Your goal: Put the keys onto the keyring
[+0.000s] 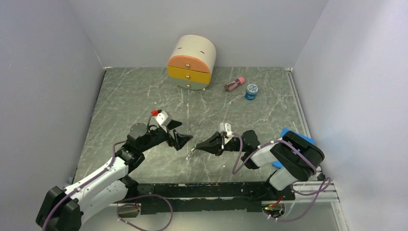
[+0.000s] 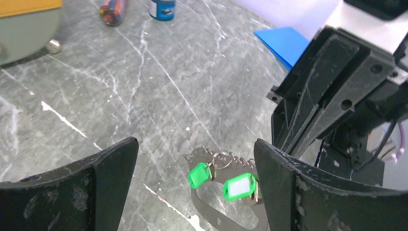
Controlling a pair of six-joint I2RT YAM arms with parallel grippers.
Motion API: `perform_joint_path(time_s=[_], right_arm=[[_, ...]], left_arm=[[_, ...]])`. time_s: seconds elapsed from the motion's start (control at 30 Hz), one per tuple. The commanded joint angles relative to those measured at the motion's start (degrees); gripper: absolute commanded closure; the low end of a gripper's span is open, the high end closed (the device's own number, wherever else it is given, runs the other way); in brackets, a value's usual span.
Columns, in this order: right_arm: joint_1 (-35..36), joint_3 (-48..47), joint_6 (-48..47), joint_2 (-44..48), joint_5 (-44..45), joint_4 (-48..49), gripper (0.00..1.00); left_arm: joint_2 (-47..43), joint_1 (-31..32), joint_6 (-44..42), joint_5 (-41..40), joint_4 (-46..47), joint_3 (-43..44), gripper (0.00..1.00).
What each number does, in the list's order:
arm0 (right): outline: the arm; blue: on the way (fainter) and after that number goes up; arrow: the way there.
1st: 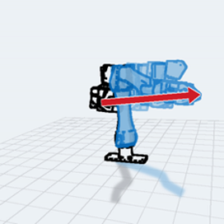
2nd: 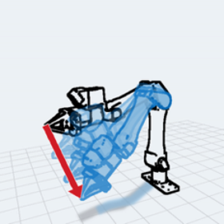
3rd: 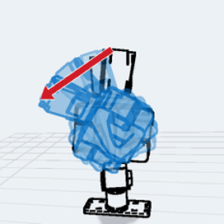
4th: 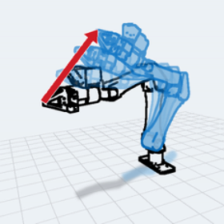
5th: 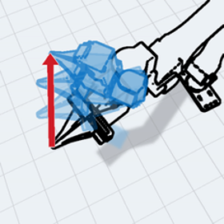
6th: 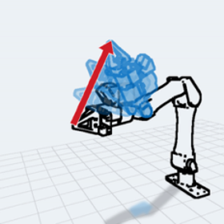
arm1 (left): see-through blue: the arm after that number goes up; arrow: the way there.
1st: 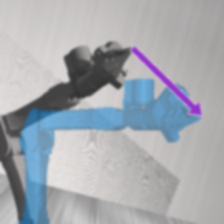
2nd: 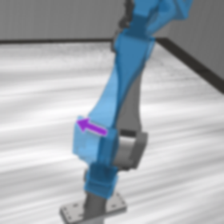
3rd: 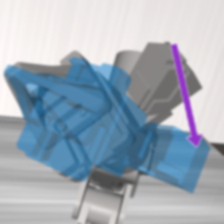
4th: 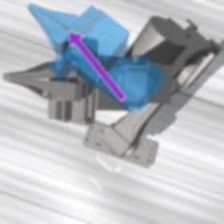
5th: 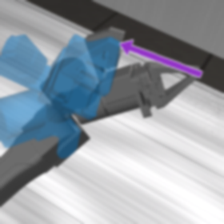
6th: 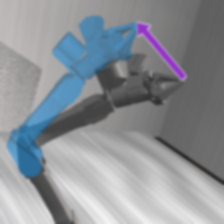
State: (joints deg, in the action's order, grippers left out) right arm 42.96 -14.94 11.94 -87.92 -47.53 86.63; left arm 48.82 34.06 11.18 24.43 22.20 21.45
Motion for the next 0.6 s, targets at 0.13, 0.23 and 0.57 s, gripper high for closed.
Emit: perform_joint_path(time_s=[0.13,0.23,0.57], right_arm=[[-0.33,0.69,-0.93,-0.15,5.97,7.75,1.0],[-0.37,1.19,-2.1,0.16,7.04,6.05,1.0],[-0.41,7.34,-2.4,1.68,9.36,3.79,1.0]], left_arm=[[-4.34,-2.88,13.63,-12.06,5.37,-2.22,0.05],[-3.68,-3.58,16.84,-14.39,3.2,-1.59,0.05],[0.96,-5.17,20.08,-12.72,-2.15,2.74,0.05]])
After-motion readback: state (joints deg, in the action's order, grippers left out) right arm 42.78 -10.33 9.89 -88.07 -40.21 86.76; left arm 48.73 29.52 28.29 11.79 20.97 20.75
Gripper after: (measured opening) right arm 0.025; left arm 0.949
